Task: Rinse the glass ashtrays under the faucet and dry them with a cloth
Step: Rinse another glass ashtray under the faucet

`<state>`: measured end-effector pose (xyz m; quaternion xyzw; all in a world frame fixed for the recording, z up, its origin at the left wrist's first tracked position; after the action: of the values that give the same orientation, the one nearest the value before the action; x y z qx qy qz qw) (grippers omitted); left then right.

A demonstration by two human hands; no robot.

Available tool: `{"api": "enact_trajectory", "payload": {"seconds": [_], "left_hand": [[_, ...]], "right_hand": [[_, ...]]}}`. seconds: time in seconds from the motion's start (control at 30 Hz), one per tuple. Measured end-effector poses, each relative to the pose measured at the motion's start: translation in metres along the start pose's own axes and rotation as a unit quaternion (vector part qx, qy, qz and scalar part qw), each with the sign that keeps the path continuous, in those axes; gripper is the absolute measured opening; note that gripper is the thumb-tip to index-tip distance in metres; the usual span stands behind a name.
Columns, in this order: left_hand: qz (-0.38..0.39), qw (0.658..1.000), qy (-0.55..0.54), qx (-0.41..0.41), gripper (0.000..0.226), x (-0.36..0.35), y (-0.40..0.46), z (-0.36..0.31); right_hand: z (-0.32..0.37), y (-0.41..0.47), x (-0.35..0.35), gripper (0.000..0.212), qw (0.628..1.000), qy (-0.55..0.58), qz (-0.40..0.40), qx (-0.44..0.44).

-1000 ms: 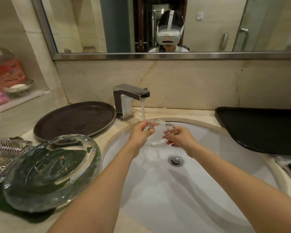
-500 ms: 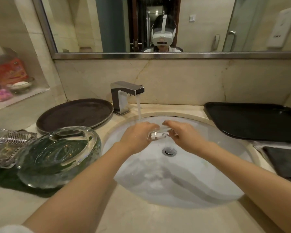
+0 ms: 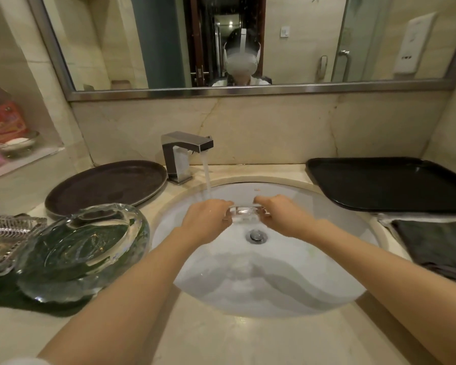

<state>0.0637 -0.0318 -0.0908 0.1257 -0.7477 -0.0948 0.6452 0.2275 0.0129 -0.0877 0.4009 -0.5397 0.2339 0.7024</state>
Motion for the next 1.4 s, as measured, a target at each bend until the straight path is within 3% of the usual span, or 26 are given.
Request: {"api": "enact_trajectory", "payload": {"seconds": [0.13,0.23,0.43,0.57,0.67,0.73,0.83,0.93,1.1,1.23,1.4], "left_hand": [[-0.003,1.000,0.003,0.014,0.027,0.002,-0.001,0.000],[0.040,0.998,0.039,-0.002,0.027,-0.004,-0.001,-0.006],[0.089,0.990,-0.100,0.054,0.016,0.009,0.010,-0.031],[0.144,0.938,-0.294,0.110,0.022,0.015,0.020,-0.060],[0.180,0.885,-0.406,0.141,0.019,0.014,0.024,-0.092],[0.196,0.851,-0.462,0.155,0.016,0.016,0.026,-0.116],[0.235,0.803,-0.527,0.151,0.006,0.025,0.028,-0.158],[0.267,0.768,-0.568,0.126,0.015,0.036,0.031,-0.209],[0.343,0.694,-0.628,0.078,0.014,0.042,0.029,-0.299],[0.383,0.679,-0.624,0.049,0.034,0.037,0.027,-0.354],[0.386,0.684,-0.616,0.064,0.031,0.023,0.030,-0.393]], "right_hand": [[0.001,-0.006,0.006,0.016,1.000,-0.027,-0.007,0.005],[0.000,-0.012,0.008,0.017,0.998,-0.040,0.040,0.006],[-0.018,-0.026,0.022,0.016,0.989,0.103,-0.070,-0.080],[-0.034,-0.047,0.048,0.035,0.959,0.161,-0.147,-0.179],[-0.047,-0.069,0.069,0.043,0.959,0.124,-0.130,-0.217],[-0.053,-0.085,0.081,0.040,0.962,0.079,-0.117,-0.232],[-0.065,-0.112,0.106,0.033,0.949,0.042,-0.171,-0.262],[-0.087,-0.144,0.144,0.030,0.921,0.035,-0.195,-0.335],[-0.124,-0.215,0.196,0.020,0.880,0.100,-0.202,-0.419],[-0.149,-0.266,0.220,0.022,0.850,0.102,-0.227,-0.464],[-0.176,-0.298,0.225,0.029,0.826,0.103,-0.261,-0.489]]}}
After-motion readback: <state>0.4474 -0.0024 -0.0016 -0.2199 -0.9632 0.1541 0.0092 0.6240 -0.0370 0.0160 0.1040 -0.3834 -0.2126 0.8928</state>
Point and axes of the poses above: each hand's wrist, its own y-axis towards the middle knuckle, its own x-axis out of the back of the hand, z = x × y, the point moved 2 cm from there along y, towards the middle knuckle, and after that the axes turned 12 degrees about x, right-handed, at the moved point
